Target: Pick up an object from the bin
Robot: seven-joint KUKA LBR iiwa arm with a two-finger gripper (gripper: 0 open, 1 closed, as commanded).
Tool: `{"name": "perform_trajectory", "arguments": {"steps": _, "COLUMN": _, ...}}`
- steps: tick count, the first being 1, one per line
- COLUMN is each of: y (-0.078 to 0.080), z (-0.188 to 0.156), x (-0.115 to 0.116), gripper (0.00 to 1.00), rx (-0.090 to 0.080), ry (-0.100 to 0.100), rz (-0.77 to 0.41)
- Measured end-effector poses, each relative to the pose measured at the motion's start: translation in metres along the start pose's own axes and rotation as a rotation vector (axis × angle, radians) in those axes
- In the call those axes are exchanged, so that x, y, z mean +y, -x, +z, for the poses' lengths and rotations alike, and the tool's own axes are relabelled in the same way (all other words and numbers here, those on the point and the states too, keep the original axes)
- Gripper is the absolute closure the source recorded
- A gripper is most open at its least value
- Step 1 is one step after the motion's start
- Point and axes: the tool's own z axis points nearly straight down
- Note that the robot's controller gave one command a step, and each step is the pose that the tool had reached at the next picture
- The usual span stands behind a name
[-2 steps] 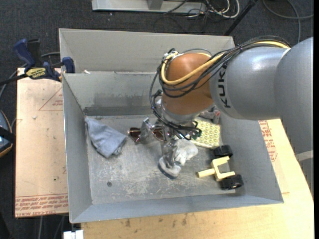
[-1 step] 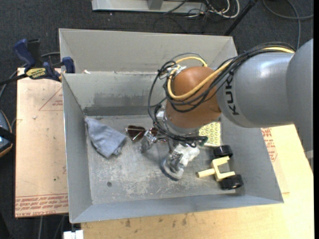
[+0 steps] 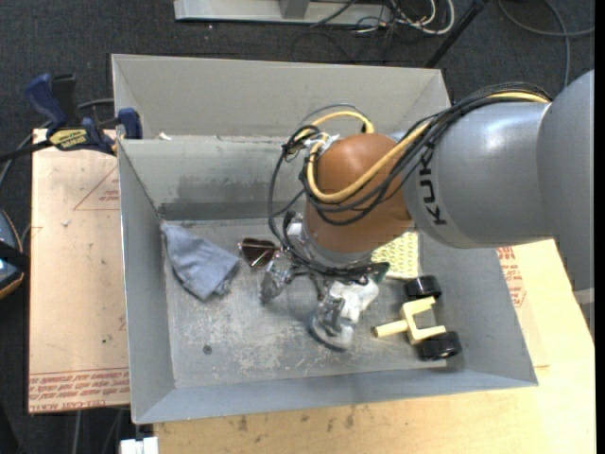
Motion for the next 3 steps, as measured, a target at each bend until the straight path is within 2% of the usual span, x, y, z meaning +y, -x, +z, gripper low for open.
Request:
{"name": "perform_trajectory", "arguments": {"steps": 1, "y": 0.0223, "z": 0.0056, "x": -0.0655, "gripper": 1.0, "rx": 0.016, "ry": 0.018, "rz": 0.214}}
{"name": "perform_trajectory", "arguments": {"steps": 2, "y": 0.0223, "z": 0.0056, "x": -0.0655, "gripper": 1.0, "rx": 0.016, "ry": 0.018, "rz": 0.214}}
{"name": "perform_trajectory", "arguments": {"steps": 3, "y": 0.0222, "z": -0.0032, "x": -0.0604, "gripper": 1.0, "rx": 0.011, "ry": 0.013, "rz": 0.159}}
